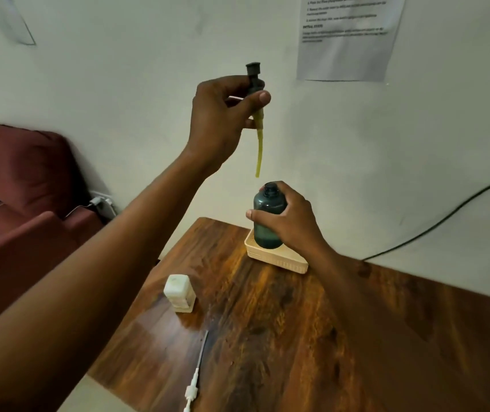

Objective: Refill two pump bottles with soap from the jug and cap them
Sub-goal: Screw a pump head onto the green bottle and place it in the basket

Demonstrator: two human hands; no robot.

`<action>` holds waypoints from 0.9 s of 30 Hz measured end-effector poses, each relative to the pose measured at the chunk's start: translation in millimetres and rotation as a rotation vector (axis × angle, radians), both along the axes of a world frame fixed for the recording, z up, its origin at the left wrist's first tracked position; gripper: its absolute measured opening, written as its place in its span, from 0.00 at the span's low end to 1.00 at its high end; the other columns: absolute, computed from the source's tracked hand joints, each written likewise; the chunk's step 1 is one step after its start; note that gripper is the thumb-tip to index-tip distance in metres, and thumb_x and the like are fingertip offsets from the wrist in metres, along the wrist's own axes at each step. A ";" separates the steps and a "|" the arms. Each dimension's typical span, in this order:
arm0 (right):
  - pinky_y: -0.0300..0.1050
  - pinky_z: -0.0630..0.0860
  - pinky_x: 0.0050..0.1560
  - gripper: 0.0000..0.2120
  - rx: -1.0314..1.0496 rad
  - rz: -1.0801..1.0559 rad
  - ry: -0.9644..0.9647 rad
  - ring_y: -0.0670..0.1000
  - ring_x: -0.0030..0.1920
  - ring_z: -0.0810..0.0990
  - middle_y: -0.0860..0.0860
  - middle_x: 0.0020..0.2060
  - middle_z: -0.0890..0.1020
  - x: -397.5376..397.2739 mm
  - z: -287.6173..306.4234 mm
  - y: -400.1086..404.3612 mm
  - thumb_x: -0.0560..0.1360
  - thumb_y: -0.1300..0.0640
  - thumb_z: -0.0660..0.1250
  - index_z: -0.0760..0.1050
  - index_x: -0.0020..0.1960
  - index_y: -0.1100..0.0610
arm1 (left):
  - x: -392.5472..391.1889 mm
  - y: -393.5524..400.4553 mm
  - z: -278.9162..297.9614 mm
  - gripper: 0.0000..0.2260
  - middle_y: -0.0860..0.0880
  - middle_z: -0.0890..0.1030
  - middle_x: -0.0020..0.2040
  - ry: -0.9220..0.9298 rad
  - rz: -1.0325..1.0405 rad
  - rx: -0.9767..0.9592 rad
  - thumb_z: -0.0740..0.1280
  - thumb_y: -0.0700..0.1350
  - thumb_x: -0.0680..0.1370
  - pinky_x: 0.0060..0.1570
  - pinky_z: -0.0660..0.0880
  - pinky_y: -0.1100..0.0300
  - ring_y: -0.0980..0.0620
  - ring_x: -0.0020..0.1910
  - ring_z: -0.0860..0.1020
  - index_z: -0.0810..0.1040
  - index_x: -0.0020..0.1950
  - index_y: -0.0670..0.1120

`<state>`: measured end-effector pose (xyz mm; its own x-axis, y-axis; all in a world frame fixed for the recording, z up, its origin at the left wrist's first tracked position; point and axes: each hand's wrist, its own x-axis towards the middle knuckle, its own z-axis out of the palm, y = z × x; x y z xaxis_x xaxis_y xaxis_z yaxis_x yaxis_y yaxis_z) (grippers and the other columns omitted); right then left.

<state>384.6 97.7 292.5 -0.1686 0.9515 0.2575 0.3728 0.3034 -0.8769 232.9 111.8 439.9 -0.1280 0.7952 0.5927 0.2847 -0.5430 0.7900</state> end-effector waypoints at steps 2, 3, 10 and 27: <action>0.38 0.77 0.52 0.29 0.010 0.013 -0.014 0.49 0.58 0.77 0.44 0.61 0.78 -6.8 4.1 0.8 0.68 0.44 0.80 0.72 0.65 0.43 | -2.5 -1.0 4.2 0.12 0.48 0.85 0.46 -0.024 0.014 0.007 0.76 0.40 0.78 0.47 0.86 0.48 0.51 0.43 0.85 0.85 0.59 0.37; 0.38 0.76 0.52 0.29 0.014 0.018 -0.019 0.48 0.57 0.77 0.43 0.60 0.78 -9.1 6.0 1.0 0.68 0.44 0.80 0.71 0.64 0.42 | -3.4 -1.0 4.4 0.12 0.48 0.85 0.46 -0.035 0.018 0.007 0.76 0.40 0.78 0.47 0.86 0.48 0.51 0.43 0.85 0.84 0.59 0.36; 0.32 0.72 0.46 0.29 0.011 0.014 -0.043 0.46 0.56 0.75 0.46 0.64 0.78 -12.9 13.8 0.3 0.69 0.44 0.80 0.70 0.64 0.42 | -0.2 -0.4 -6.3 0.13 0.45 0.85 0.49 -0.060 0.022 0.010 0.75 0.39 0.78 0.47 0.86 0.49 0.48 0.44 0.86 0.84 0.61 0.35; 0.39 0.74 0.54 0.32 0.005 -0.042 -0.050 0.46 0.58 0.74 0.48 0.66 0.78 -4.6 19.8 4.6 0.70 0.44 0.79 0.71 0.70 0.48 | 17.2 0.1 -25.2 0.14 0.48 0.86 0.50 -0.029 0.021 0.011 0.75 0.40 0.79 0.47 0.86 0.51 0.49 0.46 0.87 0.83 0.63 0.36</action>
